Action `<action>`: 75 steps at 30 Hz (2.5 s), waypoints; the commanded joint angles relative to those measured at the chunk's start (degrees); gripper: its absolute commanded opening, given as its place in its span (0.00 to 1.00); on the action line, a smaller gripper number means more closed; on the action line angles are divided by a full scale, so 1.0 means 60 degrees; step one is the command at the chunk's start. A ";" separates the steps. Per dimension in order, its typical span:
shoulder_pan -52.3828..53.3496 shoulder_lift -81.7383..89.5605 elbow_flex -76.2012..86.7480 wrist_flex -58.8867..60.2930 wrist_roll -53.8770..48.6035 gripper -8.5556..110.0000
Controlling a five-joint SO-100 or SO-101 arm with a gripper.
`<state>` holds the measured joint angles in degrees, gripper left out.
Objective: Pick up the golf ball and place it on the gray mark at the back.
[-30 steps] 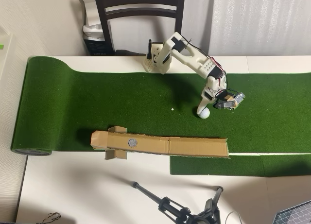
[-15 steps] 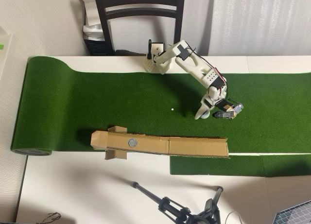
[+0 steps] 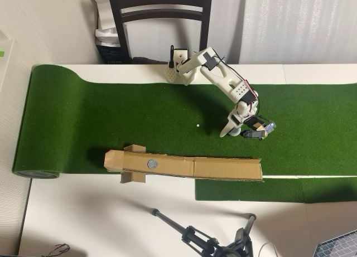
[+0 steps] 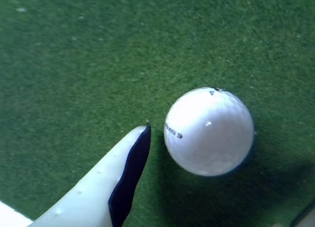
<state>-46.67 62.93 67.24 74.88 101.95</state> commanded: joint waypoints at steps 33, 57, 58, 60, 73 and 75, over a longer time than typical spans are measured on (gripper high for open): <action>0.0117 -0.0908 -0.2007 0.0015 0.0059 0.55; 0.0132 -0.0923 -0.1890 0.0513 0.0000 0.55; 0.0132 -0.0923 -0.1890 0.0513 0.0000 0.55; 0.0132 -0.0923 -0.1890 0.0513 0.0029 0.55; 0.0132 -0.1260 -0.2007 0.0469 0.0117 0.55; 0.0132 -0.1348 -0.2007 0.0396 0.0117 0.53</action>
<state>-46.58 53.35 60.12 77.70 101.95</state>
